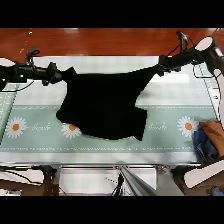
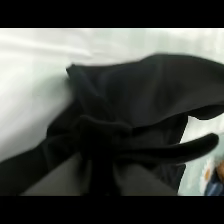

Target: Fold the shirts.

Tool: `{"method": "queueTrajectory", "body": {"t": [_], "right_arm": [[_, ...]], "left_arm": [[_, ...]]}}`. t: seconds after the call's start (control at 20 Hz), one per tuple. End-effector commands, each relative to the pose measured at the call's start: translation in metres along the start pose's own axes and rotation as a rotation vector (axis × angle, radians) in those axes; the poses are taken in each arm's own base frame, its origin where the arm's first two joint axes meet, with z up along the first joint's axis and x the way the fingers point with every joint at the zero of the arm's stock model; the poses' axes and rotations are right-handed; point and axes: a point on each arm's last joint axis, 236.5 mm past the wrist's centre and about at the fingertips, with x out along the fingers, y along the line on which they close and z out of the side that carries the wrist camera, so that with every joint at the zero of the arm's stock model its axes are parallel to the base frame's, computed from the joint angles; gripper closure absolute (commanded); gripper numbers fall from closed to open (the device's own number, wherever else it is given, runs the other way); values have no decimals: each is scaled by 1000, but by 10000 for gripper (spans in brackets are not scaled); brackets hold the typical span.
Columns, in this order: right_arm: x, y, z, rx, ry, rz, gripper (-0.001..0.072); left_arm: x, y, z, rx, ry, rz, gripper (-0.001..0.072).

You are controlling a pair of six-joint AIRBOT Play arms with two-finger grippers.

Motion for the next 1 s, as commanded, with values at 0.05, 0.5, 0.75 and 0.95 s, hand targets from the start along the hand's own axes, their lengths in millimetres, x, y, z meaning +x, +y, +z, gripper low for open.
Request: {"method": "queueTrajectory", "body": {"t": [0.05, 0.5, 0.75, 0.95], "right_arm": [[2, 6, -3, 15, 13, 29, 681], [-30, 16, -6, -74, 13, 1, 681], [-30, 16, -10, -81, 30, 2, 680], [-30, 16, -14, -96, 47, 5, 681]], "left_arm": [[-23, 0, -17, -101, 124, -58, 438], [-136, 25, -139, -100, 206, 335, 31], [-43, -1, -271, -214, 328, 101, 33], [11, -1, -296, -292, 273, 64, 34]]}}
